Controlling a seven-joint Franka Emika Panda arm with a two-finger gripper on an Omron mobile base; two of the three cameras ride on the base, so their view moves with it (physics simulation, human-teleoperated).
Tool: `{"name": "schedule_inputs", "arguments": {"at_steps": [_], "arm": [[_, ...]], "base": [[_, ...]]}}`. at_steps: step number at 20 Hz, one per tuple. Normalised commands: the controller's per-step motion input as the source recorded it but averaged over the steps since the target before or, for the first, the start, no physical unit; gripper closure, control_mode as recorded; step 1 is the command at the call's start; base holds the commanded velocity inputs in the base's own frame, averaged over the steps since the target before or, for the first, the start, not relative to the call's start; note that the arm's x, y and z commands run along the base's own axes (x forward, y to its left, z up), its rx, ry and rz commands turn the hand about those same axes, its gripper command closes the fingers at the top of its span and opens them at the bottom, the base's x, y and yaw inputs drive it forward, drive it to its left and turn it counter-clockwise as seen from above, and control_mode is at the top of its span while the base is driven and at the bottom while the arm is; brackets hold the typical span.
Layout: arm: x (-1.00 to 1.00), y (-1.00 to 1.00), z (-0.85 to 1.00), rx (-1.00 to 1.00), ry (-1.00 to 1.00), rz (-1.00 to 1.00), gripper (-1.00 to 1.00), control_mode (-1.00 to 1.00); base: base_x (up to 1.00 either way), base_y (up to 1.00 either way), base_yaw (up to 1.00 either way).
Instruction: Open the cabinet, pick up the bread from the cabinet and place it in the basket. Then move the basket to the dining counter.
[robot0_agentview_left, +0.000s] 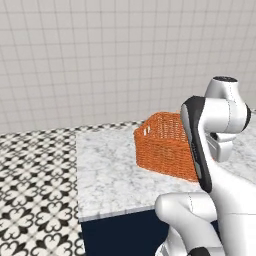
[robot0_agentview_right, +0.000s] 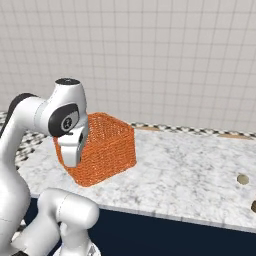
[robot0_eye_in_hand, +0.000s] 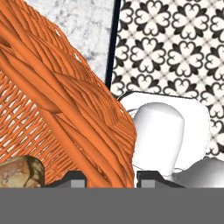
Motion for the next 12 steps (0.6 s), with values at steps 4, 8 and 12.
{"name": "schedule_inputs", "arguments": {"at_steps": [4, 8, 12], "arm": [[0.76, -0.04, -0.27, 0.02, 0.0, 0.11, 1.0, -1.0], [0.82, -0.02, -0.39, 0.0, 0.0, 0.17, 1.0, -1.0], [1.0, -0.24, -0.63, 0.05, 0.01, 0.23, 1.0, -1.0]], "base": [[0.0, 0.0, 0.0], [0.0, 0.0, 0.0], [0.0, 0.0, 0.0]]}}
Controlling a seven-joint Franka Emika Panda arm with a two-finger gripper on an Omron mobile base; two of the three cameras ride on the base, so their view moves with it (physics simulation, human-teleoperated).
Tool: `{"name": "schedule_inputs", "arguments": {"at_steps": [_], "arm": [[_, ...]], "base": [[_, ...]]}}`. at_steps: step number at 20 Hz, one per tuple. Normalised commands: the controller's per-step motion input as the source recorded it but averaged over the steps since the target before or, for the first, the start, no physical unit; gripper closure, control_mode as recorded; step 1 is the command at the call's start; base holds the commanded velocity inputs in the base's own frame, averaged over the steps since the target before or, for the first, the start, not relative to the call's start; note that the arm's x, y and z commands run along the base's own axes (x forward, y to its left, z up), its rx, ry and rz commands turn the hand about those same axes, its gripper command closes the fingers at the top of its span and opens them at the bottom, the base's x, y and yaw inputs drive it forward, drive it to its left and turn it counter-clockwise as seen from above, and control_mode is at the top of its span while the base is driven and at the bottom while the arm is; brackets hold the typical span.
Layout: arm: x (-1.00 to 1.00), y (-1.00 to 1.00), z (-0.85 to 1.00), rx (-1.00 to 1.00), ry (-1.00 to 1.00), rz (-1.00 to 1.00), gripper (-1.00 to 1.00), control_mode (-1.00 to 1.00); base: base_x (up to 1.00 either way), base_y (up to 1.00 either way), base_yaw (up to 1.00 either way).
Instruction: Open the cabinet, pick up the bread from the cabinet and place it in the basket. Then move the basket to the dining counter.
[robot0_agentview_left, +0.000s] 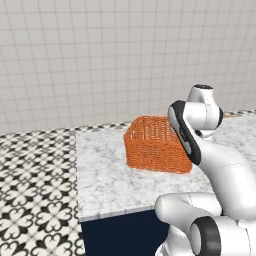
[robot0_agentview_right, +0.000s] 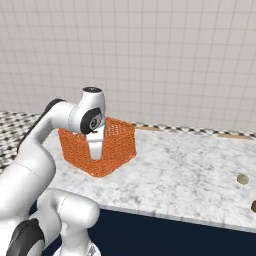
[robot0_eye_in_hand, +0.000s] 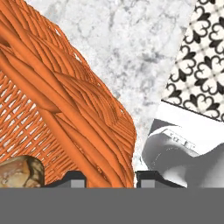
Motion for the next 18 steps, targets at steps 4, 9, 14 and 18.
{"name": "schedule_inputs", "arguments": {"at_steps": [4, 9, 14, 18], "arm": [[0.97, -0.08, -0.67, 0.04, -0.01, 0.26, 1.0, -1.0], [0.81, 0.0, -0.52, 0.07, 0.0, 0.21, 1.0, -1.0], [0.48, 0.0, -0.39, 0.01, 0.0, 0.13, 1.0, -1.0], [0.19, 0.0, -0.09, 0.0, 0.0, 0.04, 1.0, -1.0]], "base": [[0.0, 0.0, 0.0], [0.0, 0.0, 0.0], [0.0, 0.0, 0.0], [0.0, 0.0, 0.0]]}}
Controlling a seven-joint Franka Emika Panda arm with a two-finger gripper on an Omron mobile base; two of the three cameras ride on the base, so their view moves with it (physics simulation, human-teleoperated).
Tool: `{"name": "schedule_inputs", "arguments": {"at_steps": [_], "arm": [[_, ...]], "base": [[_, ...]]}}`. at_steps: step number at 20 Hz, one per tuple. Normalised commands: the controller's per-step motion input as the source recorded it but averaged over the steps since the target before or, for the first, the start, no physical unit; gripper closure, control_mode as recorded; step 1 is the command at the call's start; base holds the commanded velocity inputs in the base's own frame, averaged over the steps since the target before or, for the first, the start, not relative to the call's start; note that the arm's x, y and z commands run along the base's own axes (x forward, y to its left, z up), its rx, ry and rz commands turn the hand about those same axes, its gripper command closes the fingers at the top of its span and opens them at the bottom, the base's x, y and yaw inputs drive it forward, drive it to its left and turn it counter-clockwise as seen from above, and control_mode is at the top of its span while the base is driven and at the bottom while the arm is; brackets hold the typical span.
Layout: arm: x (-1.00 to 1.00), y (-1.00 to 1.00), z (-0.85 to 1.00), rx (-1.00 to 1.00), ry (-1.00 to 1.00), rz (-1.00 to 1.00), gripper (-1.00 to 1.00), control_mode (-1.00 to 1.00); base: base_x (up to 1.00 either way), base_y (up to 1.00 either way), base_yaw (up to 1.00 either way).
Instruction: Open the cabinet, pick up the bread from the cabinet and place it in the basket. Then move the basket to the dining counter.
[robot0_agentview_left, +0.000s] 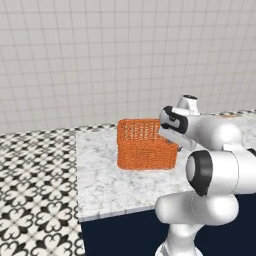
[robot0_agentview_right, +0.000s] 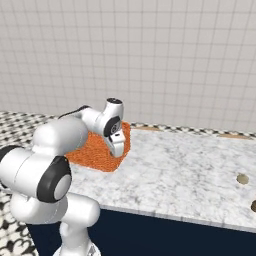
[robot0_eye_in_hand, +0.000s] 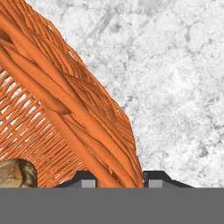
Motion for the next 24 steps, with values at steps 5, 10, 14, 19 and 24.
{"name": "schedule_inputs", "arguments": {"at_steps": [5, 10, 14, 19, 24], "arm": [[0.02, 0.0, 0.0, 0.0, 0.0, 0.0, -1.0, -1.0], [-0.01, 0.0, 0.02, 0.0, 0.0, 0.0, -1.0, -1.0], [-0.03, 0.09, 0.35, -0.13, 0.02, 0.0, -1.0, -1.0], [-0.15, 0.08, 0.6, -0.25, 0.01, 0.0, -1.0, -1.0], [-0.63, 0.08, 0.89, -0.06, -0.2, 0.07, -1.0, -1.0]], "base": [[0.0, 0.0, 0.0], [0.0, 0.0, 0.0], [0.0, 0.0, 0.0], [0.0, 0.0, 0.0], [0.0, 0.0, 0.0]]}}
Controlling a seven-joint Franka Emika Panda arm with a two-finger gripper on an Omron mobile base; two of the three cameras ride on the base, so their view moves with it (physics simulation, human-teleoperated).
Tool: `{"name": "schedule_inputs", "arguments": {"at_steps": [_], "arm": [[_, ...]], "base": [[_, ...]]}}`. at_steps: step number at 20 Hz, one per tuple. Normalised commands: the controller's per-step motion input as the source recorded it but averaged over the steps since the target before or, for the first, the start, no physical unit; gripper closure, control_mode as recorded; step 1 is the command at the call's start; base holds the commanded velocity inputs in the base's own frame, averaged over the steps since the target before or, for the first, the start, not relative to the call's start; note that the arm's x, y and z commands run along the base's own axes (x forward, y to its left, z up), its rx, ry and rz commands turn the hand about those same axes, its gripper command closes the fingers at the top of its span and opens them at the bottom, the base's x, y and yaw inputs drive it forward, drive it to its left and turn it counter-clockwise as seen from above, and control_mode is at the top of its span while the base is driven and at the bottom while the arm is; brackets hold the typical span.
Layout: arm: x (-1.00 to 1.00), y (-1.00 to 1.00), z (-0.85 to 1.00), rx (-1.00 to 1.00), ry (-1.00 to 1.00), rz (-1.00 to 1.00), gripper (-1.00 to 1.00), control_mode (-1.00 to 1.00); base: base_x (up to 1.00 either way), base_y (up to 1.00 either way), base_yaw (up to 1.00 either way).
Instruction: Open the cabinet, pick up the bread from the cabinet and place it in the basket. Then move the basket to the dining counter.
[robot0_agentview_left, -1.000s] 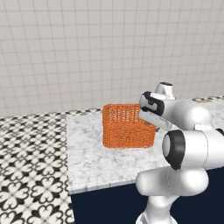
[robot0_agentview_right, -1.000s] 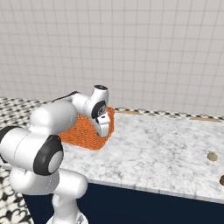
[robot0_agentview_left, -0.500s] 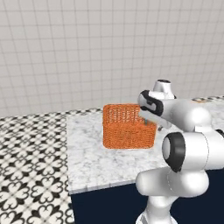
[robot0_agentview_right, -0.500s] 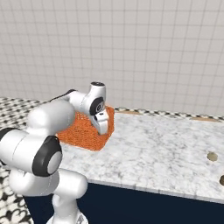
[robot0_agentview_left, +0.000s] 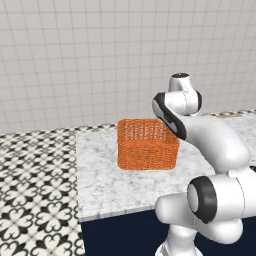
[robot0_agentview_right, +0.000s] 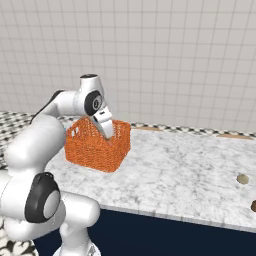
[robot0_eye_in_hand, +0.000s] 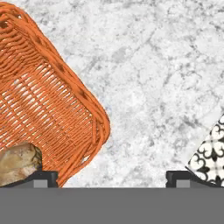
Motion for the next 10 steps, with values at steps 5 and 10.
{"name": "schedule_inputs", "arguments": {"at_steps": [5, 10], "arm": [[-0.99, 0.0, 1.0, 0.0, -0.32, 0.14, -1.0, -1.0], [-0.74, 0.03, 1.0, -0.01, -0.25, 0.14, -1.0, -1.0]], "base": [[0.0, 0.0, 0.0], [0.0, 0.0, 0.0]]}}
